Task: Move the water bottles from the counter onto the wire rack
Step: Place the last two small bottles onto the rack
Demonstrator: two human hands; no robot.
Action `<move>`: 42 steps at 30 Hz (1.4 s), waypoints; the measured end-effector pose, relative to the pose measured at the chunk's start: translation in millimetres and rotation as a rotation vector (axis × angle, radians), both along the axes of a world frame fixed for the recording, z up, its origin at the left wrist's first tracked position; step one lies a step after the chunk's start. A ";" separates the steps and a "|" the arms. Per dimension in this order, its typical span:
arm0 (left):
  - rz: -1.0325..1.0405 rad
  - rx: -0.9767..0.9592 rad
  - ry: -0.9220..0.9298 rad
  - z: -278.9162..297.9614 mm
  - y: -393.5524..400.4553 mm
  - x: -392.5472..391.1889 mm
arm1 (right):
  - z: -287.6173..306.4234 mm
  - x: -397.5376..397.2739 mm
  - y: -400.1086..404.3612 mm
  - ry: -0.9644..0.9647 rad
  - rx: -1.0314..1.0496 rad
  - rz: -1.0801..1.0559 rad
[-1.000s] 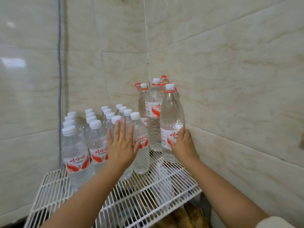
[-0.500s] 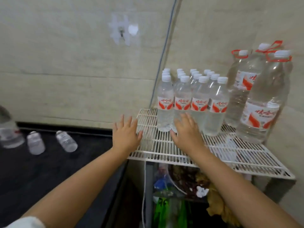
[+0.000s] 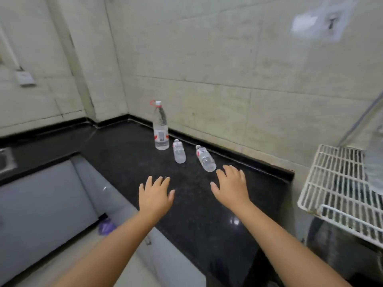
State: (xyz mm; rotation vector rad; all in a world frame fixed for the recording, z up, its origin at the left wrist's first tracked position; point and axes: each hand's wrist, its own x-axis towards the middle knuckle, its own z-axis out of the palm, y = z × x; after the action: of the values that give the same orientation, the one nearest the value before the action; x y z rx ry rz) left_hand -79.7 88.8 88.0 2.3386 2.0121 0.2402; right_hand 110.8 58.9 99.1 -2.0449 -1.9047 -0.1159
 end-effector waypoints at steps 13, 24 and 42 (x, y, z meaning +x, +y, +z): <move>-0.074 -0.119 0.001 -46.4 177.7 -100.0 | -66.0 -84.0 174.5 0.020 -0.216 -0.231; -0.172 -0.246 -0.034 -92.6 340.5 -28.0 | -114.6 -11.2 328.4 0.096 -0.344 -0.439; 0.081 -0.393 -0.513 -145.0 501.4 93.1 | -155.5 29.6 426.8 0.113 -0.499 -0.518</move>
State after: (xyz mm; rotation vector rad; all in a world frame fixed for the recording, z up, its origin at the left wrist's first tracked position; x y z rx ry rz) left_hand 13.5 590.2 -57.0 1.7425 1.7145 0.3646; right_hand 140.5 485.7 -56.4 -2.7680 -1.3881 0.3804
